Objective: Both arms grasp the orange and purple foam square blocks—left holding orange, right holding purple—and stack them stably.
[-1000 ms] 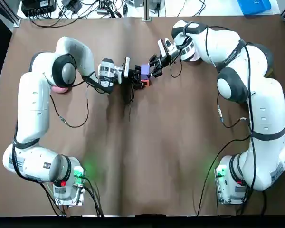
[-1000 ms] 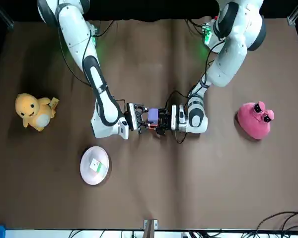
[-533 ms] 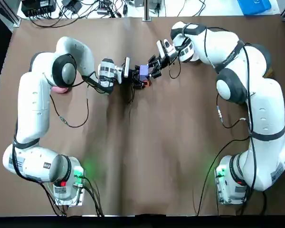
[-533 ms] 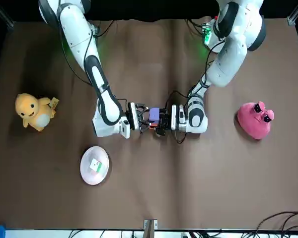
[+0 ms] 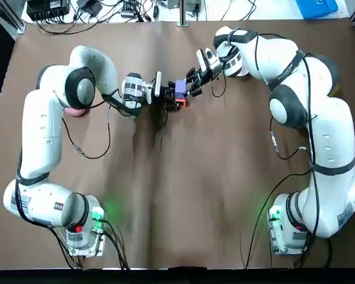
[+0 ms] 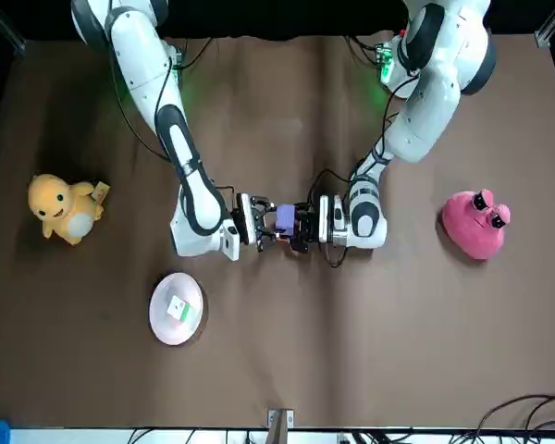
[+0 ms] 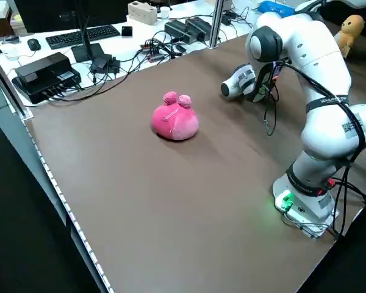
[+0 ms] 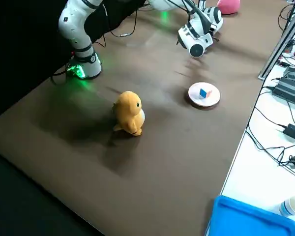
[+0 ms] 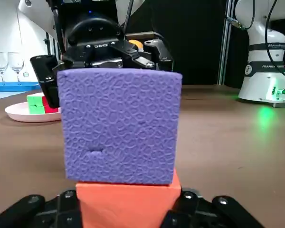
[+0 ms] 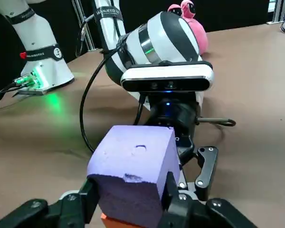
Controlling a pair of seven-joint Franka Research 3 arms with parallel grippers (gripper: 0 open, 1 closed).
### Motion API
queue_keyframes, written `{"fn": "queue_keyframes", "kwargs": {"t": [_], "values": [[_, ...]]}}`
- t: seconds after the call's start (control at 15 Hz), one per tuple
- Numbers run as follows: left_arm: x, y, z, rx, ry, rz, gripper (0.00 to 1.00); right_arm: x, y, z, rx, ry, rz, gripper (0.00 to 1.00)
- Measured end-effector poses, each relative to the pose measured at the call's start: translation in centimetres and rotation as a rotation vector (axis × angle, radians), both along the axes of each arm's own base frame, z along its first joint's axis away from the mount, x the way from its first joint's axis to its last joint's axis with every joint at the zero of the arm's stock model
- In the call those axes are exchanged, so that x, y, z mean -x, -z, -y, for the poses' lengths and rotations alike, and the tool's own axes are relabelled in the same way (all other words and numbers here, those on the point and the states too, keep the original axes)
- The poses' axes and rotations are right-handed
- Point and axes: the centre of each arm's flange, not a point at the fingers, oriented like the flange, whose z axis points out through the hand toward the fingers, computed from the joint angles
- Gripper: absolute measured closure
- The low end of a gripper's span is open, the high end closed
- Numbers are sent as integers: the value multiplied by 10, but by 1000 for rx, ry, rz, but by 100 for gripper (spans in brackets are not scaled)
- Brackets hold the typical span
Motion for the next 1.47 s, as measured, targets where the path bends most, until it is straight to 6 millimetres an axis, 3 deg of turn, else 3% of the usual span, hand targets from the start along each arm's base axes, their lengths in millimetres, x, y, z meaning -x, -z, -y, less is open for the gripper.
{"fn": "queue_keyframes", "kwargs": {"t": [1.47], "values": [[0, 0, 0, 0, 0, 0, 40, 3, 3, -1, -12, -22, 29, 41]]}}
